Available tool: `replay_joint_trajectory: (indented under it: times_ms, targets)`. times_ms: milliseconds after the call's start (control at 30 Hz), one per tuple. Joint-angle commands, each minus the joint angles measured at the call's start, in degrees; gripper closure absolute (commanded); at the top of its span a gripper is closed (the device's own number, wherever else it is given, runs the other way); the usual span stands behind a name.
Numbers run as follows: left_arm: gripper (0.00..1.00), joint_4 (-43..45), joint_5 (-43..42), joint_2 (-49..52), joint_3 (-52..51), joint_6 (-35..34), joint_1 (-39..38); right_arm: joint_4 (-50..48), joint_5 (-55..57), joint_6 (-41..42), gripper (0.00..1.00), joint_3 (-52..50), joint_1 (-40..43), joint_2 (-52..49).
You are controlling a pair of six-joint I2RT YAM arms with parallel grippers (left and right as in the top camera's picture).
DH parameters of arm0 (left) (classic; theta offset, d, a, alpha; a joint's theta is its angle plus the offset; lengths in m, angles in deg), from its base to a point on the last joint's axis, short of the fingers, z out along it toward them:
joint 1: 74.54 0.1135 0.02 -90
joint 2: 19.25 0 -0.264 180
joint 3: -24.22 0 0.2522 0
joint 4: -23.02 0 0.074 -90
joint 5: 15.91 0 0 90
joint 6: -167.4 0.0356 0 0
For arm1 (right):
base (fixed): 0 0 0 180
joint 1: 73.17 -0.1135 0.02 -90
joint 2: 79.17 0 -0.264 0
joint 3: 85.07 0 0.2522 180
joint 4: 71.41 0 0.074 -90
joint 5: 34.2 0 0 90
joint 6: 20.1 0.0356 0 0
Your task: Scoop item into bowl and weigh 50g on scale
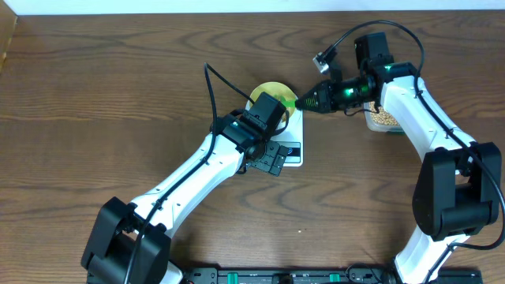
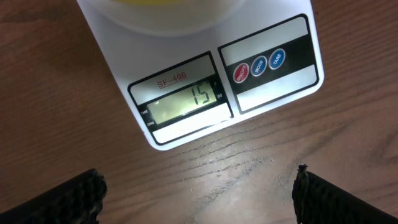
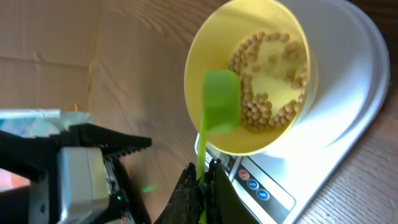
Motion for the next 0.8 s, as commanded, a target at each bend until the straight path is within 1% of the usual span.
replay_joint_trajectory:
  times_ms: [0, 133, 233, 567, 767]
  targets:
    - [0.02, 0.0, 0.7, 0.1, -0.1, -0.5, -0.1, 0.4, 0.4, -4.5, 0.99, 2.5, -0.1, 0.5]
    - [0.02, 0.0, 0.7, 0.1, -0.1, -0.5, -0.1, 0.9, 6.4, -4.7, 0.99, 3.9, -0.2, 2.4]
    - [0.02, 0.0, 0.7, 0.1, -0.1, -0.5, 0.0, 0.8, 9.1, -7.5, 0.99, 4.0, -0.2, 4.3]
    - [0.02, 0.0, 0.7, 0.1, -0.1, -0.5, -0.1, 0.6, 11.4, -15.8, 0.99, 4.0, -0.6, 10.7]
    - [0.02, 0.0, 0.7, 0.1, -0.1, -0.5, -0.1, 0.6, 14.0, -20.4, 0.99, 4.0, -1.8, 11.7]
